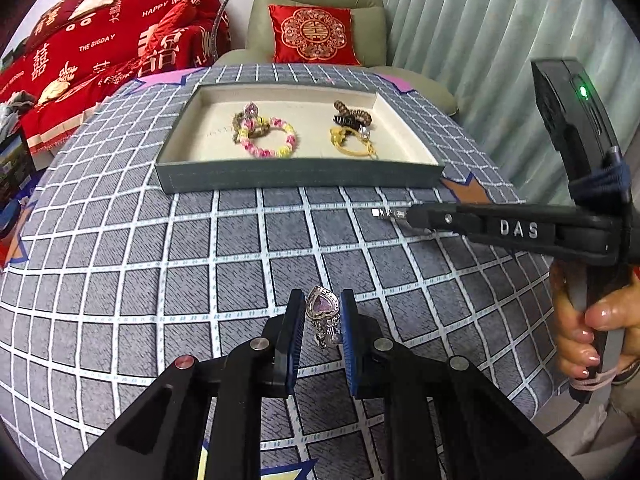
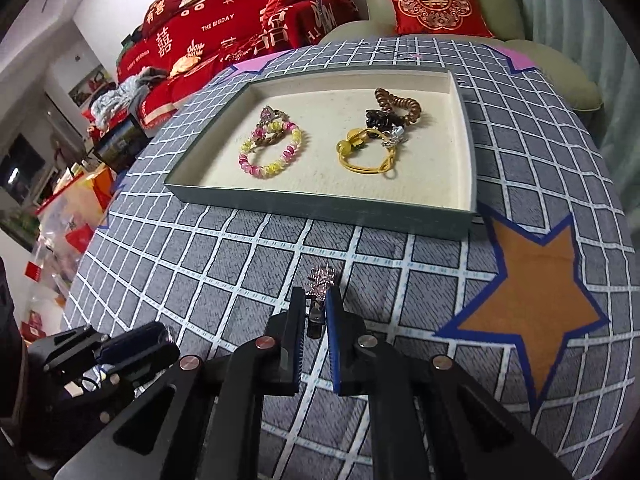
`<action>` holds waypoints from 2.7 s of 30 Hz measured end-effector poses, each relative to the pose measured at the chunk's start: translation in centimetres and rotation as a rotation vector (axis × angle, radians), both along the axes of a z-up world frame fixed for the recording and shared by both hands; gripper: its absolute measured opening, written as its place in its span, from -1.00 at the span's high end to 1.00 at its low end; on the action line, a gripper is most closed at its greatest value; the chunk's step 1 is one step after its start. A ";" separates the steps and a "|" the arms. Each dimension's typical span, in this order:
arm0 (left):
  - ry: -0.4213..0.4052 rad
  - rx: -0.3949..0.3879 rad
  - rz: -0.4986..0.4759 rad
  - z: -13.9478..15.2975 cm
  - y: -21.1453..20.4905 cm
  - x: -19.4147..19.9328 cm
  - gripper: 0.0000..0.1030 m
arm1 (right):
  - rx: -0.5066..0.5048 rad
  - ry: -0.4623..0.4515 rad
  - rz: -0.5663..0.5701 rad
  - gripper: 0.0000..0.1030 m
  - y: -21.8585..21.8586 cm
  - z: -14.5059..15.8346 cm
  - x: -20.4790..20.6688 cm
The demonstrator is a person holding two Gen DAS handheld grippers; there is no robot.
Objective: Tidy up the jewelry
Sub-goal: 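Carry both items into the tray and open both tools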
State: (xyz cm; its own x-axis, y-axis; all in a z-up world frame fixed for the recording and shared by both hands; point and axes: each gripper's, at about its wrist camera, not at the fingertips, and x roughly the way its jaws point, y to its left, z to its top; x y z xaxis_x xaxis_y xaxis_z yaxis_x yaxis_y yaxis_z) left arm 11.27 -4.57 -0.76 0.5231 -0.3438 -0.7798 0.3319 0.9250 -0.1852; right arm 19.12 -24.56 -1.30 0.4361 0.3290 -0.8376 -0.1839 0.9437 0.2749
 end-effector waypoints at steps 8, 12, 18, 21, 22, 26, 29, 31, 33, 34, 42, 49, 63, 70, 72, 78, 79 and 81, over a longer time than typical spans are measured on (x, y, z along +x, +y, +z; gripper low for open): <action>-0.028 0.000 0.019 1.4 1.0 0.2 0.47 | 0.029 -0.012 -0.023 0.79 -0.5 1.2 -0.9; -0.028 -0.011 0.034 2.0 1.5 0.5 0.47 | 0.054 -0.023 -0.026 0.79 -0.7 2.4 -1.1; -0.053 -0.012 0.054 3.3 2.4 1.3 0.47 | 0.071 -0.042 -0.027 0.79 -0.8 4.2 -1.0; -0.071 -0.010 0.058 4.1 2.8 1.9 0.47 | 0.071 -0.055 -0.027 0.79 -0.8 5.0 -0.8; -0.076 -0.007 0.060 4.3 2.9 2.0 0.47 | 0.070 -0.063 -0.027 0.79 -0.9 5.4 -0.7; -0.103 0.000 0.067 5.7 3.2 3.3 0.47 | 0.080 -0.084 -0.033 0.79 -1.3 6.7 0.1; -0.128 0.006 0.075 6.9 3.3 4.7 0.47 | 0.080 -0.104 -0.042 0.79 -1.5 7.8 1.2; -0.144 0.014 0.084 7.4 3.4 5.5 0.47 | 0.079 -0.115 -0.046 0.79 -1.7 8.4 1.9; -0.166 0.015 0.089 8.2 3.5 6.5 0.47 | 0.080 -0.123 -0.049 0.79 -1.8 8.8 2.6; -0.174 0.016 0.090 8.4 3.4 7.0 0.47 | 0.082 -0.125 -0.050 0.79 -1.8 9.0 3.0; -0.179 0.045 0.095 7.6 2.3 11.7 0.47 | 0.083 -0.110 -0.070 0.79 -2.1 8.4 6.9; -0.153 0.057 0.112 5.6 1.4 14.9 0.47 | 0.074 -0.071 -0.086 0.79 -2.5 6.2 9.9; -0.085 0.101 0.133 0.8 0.2 18.9 0.47 | 0.086 0.009 -0.119 0.79 -2.9 1.1 13.4; -0.079 0.150 0.138 -0.8 -0.6 19.8 0.47 | 0.079 0.027 -0.161 0.77 -3.3 -0.1 14.6; -0.077 0.161 0.144 -1.1 -0.7 20.0 0.47 | 0.078 0.034 -0.172 0.76 -3.4 -0.7 15.0; -0.079 0.185 0.151 -1.7 -0.9 20.3 0.46 | 0.073 0.052 -0.188 0.76 -3.4 -2.4 15.5; -0.079 0.188 0.150 -1.7 -1.0 20.3 0.46 | 0.071 0.046 -0.191 0.76 -3.3 -2.4 15.5; -0.080 0.193 0.148 -1.7 -1.1 20.3 0.46 | 0.064 0.042 -0.188 0.76 -3.2 -2.4 15.5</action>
